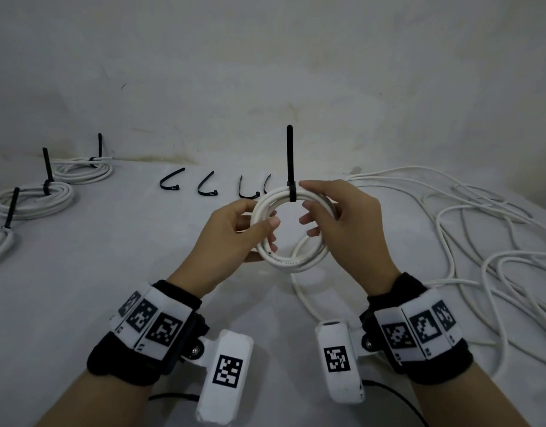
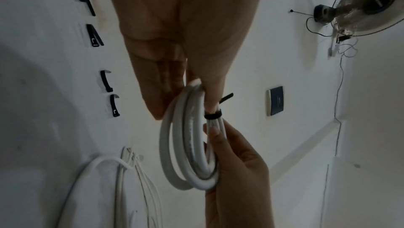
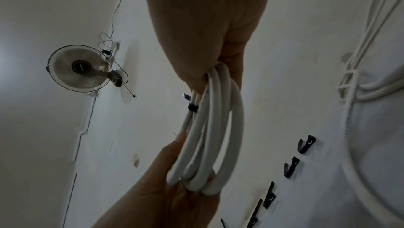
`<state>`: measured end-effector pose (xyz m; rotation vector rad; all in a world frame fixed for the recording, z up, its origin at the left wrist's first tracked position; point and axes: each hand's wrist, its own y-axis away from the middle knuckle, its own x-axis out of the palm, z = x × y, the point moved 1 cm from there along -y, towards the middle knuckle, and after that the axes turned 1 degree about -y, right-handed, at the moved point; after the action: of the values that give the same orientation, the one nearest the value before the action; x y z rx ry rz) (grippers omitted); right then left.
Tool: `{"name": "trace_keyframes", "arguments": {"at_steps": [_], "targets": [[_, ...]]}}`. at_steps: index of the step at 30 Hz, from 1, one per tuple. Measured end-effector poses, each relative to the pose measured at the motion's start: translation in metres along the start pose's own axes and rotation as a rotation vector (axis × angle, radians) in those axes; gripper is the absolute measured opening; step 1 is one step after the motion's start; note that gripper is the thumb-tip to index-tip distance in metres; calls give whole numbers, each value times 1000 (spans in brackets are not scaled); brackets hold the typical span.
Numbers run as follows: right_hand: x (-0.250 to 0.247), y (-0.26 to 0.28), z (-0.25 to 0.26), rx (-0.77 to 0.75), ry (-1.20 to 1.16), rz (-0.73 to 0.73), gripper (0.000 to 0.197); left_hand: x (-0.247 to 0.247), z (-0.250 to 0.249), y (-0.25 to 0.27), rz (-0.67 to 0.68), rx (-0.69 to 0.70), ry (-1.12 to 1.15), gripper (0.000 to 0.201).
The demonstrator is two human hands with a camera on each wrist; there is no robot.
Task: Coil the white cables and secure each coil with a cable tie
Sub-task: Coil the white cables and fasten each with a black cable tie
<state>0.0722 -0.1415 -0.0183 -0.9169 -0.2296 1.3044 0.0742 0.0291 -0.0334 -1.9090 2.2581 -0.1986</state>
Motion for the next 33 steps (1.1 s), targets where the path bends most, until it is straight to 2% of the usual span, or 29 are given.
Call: {"name": "trace_keyframes", "arguments": {"at_steps": [7,12,17,23,28,33], "targets": [[2,-1,0,-114,80,-63,20,1,0,0,-6,22,67,16],[3,-2,-10,-45,88,-158,15,7,2,0,64,-100,73,20],[13,2,-18,59,24,-106,13,10,9,-2,8,-118,44,21],[20,9,-25,233,-103,92,8,-12,3,0,-79,-157,-56,22],[25,13,-37,181,125,374,17,-67,-1,27,-236,-231,-203,19],[33,18,-45,203,244,686,12,-150,-8,72,-421,-350,-333,19]]}}
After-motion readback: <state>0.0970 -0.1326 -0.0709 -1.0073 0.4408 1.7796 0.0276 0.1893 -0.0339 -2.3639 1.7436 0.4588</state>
